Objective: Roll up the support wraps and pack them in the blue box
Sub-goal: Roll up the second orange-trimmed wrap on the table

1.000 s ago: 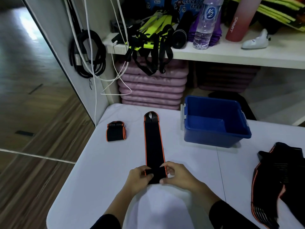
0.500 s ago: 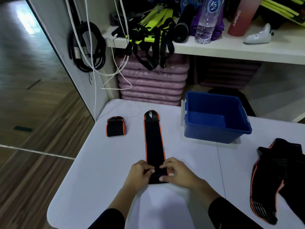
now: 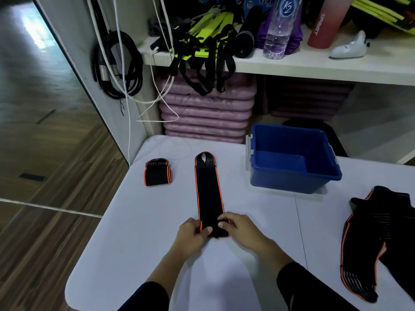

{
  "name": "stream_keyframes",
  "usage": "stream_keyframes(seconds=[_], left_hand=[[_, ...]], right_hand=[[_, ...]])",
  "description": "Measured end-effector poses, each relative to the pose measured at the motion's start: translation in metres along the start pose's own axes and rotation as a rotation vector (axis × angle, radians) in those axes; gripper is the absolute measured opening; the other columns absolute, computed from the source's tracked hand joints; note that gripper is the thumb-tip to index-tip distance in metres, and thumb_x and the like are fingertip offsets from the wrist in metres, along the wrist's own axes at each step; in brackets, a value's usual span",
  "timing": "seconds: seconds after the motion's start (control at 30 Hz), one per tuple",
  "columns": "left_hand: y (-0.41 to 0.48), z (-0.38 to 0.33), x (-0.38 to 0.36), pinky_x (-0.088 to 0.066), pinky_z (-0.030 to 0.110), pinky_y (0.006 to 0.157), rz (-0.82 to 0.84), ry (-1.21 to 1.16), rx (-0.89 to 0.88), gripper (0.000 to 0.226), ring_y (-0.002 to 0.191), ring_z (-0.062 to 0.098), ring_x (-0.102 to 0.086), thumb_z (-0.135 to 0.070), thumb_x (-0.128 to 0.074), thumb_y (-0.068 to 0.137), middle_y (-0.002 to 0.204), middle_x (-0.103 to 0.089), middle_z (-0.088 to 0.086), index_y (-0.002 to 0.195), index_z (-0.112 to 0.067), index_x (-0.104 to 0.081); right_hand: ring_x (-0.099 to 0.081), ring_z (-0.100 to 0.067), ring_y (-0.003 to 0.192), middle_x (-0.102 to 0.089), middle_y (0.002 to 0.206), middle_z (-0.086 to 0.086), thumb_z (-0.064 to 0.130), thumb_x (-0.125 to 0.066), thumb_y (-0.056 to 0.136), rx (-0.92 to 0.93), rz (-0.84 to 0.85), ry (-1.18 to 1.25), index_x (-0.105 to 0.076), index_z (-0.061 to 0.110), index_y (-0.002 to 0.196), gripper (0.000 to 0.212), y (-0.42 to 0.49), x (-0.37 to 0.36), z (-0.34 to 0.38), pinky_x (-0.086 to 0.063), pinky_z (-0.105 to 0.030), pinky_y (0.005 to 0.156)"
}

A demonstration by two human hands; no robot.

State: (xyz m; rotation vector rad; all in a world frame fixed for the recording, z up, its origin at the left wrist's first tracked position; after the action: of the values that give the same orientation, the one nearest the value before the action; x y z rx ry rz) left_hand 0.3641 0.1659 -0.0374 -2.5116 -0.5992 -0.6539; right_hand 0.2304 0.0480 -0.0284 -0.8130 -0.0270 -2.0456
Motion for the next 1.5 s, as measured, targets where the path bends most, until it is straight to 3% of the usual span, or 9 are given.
stream_keyframes(seconds=[0.1,0.23,0.37,0.57,0.73,0.87,1.07,1.3,1.5], left_hand=[[0.005,0.003,-0.005,-0.04,0.012,0.061,-0.054,-0.068,0.055,0.011,0.071,0.014,-0.055,-0.025,-0.063,0.087,0.074,-0.057,-0.001,0.096,-0.02,-0.063],[0.004,0.0,-0.007,-0.037,0.009,0.06,-0.145,-0.049,0.041,0.015,0.067,0.011,-0.049,-0.02,-0.068,0.082,0.074,-0.052,-0.003,0.095,-0.026,-0.063],[-0.005,0.0,-0.012,-0.04,0.007,0.067,-0.208,-0.017,-0.101,0.02,0.073,0.008,-0.052,-0.009,-0.071,0.077,0.09,-0.045,-0.004,0.091,-0.023,-0.064],[-0.008,0.001,-0.008,-0.046,0.021,0.079,-0.163,0.201,-0.293,0.019,0.086,0.011,-0.056,-0.019,-0.064,0.085,0.097,-0.058,-0.002,0.102,-0.017,-0.072],[-0.01,0.013,-0.001,-0.043,0.016,0.082,0.009,0.334,-0.365,0.057,0.089,0.01,-0.055,-0.04,-0.07,0.074,0.114,-0.05,-0.003,0.126,-0.02,-0.058],[-0.008,0.011,-0.001,-0.042,0.017,0.09,0.014,0.42,-0.381,0.051,0.103,0.015,-0.054,-0.018,-0.063,0.081,0.12,-0.049,-0.001,0.131,-0.021,-0.053],[0.002,0.002,0.003,-0.039,0.023,0.096,-0.012,0.228,-0.258,0.036,0.108,0.016,-0.049,-0.019,-0.05,0.09,0.115,-0.053,0.0,0.125,-0.013,-0.057],[0.03,-0.01,0.004,-0.043,0.028,0.082,-0.098,0.162,-0.012,0.029,0.099,0.027,-0.056,-0.015,-0.048,0.093,0.107,-0.06,0.014,0.121,-0.009,-0.052],[0.036,-0.009,0.005,-0.046,0.028,0.082,-0.196,0.214,0.037,0.041,0.099,0.027,-0.057,-0.016,-0.057,0.089,0.108,-0.055,0.012,0.13,-0.018,-0.052]], right_hand=[[-0.05,-0.006,0.063,-0.053,0.066,0.011,0.029,-0.057,0.091,-0.052,-0.1,-0.012,-0.063,0.017,0.098,0.016,0.005,-0.009,0.001,-0.039,-0.018,0.063],[-0.044,-0.004,0.056,-0.047,0.059,0.012,0.026,-0.064,0.085,-0.072,-0.19,-0.044,-0.064,0.017,0.088,0.009,0.01,-0.016,0.0,-0.034,-0.015,0.056],[-0.053,-0.008,0.07,-0.049,0.085,0.01,0.018,-0.072,0.077,-0.005,-0.241,-0.011,-0.062,0.021,0.084,0.012,0.004,-0.017,-0.005,-0.044,-0.016,0.07],[-0.056,-0.008,0.078,-0.057,0.085,0.005,0.023,-0.067,0.082,0.121,-0.19,-0.071,-0.068,0.022,0.08,0.002,-0.001,-0.014,-0.008,-0.047,-0.022,0.076],[-0.052,0.0,0.097,-0.051,0.109,0.015,0.04,-0.08,0.064,0.191,0.001,-0.147,-0.065,0.025,0.104,0.045,-0.006,-0.002,-0.017,-0.042,-0.012,0.086],[-0.052,-0.003,0.098,-0.054,0.113,0.011,0.018,-0.073,0.067,0.274,0.022,-0.265,-0.061,0.021,0.107,0.043,-0.006,-0.001,-0.017,-0.043,-0.016,0.086],[-0.056,-0.009,0.097,-0.062,0.108,0.008,0.028,-0.056,0.09,0.132,0.002,-0.151,-0.057,0.025,0.116,0.027,0.005,0.001,-0.012,-0.046,-0.023,0.09],[-0.047,-0.011,0.064,-0.044,0.068,0.01,0.026,-0.046,0.096,-0.035,-0.149,-0.119,-0.046,0.014,0.112,0.02,0.028,-0.01,0.004,-0.038,-0.018,0.056],[-0.058,-0.024,0.098,-0.049,0.109,-0.004,0.026,-0.056,0.091,-0.096,-0.258,-0.091,-0.053,0.019,0.125,0.034,0.045,-0.012,0.002,-0.047,-0.029,0.088]])
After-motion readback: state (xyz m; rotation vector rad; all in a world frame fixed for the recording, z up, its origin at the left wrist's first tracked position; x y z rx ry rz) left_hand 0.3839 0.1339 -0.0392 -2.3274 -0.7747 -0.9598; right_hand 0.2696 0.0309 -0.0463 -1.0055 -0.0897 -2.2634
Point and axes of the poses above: each hand's wrist, its own y-axis towards the middle knuckle, its own x-axis out of the back of the hand, z = x × y, the point moved 1 cm from there along y, towards the middle knuckle
